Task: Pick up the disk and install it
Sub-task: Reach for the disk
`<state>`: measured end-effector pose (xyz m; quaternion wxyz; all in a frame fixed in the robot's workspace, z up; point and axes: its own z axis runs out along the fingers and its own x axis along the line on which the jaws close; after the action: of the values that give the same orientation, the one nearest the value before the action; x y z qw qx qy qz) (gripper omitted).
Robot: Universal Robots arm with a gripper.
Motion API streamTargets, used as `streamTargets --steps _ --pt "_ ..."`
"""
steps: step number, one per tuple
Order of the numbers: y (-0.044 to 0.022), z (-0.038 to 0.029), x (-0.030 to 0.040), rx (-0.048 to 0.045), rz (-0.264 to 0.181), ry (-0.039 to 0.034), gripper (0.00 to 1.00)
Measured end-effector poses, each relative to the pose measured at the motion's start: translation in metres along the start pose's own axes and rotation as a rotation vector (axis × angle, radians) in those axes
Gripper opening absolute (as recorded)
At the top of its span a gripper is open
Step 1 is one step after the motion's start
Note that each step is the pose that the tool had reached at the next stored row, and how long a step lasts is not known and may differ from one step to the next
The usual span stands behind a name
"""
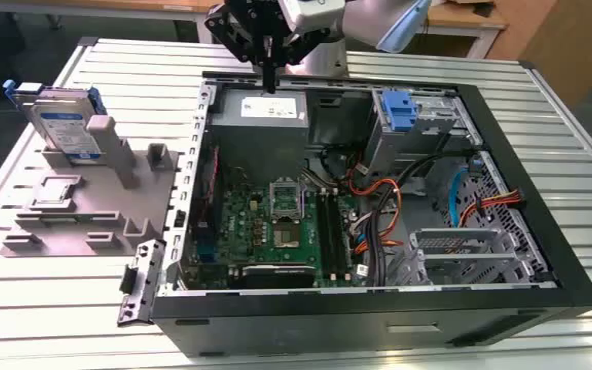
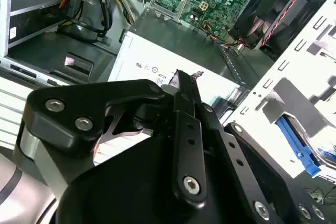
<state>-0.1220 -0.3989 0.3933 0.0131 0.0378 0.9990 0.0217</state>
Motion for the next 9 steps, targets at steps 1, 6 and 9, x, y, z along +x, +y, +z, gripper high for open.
streamTargets --steps 1,6,9 --pt "0.0 0.0 0.0 0.0 0.0 0.0 0.1" --pt "-0.0001 0.0001 0.0013 0.0 0.0 0.0 0.1" --pt "-0.0001 0.0001 0.0018 0.0 0.0 0.0001 0.1"
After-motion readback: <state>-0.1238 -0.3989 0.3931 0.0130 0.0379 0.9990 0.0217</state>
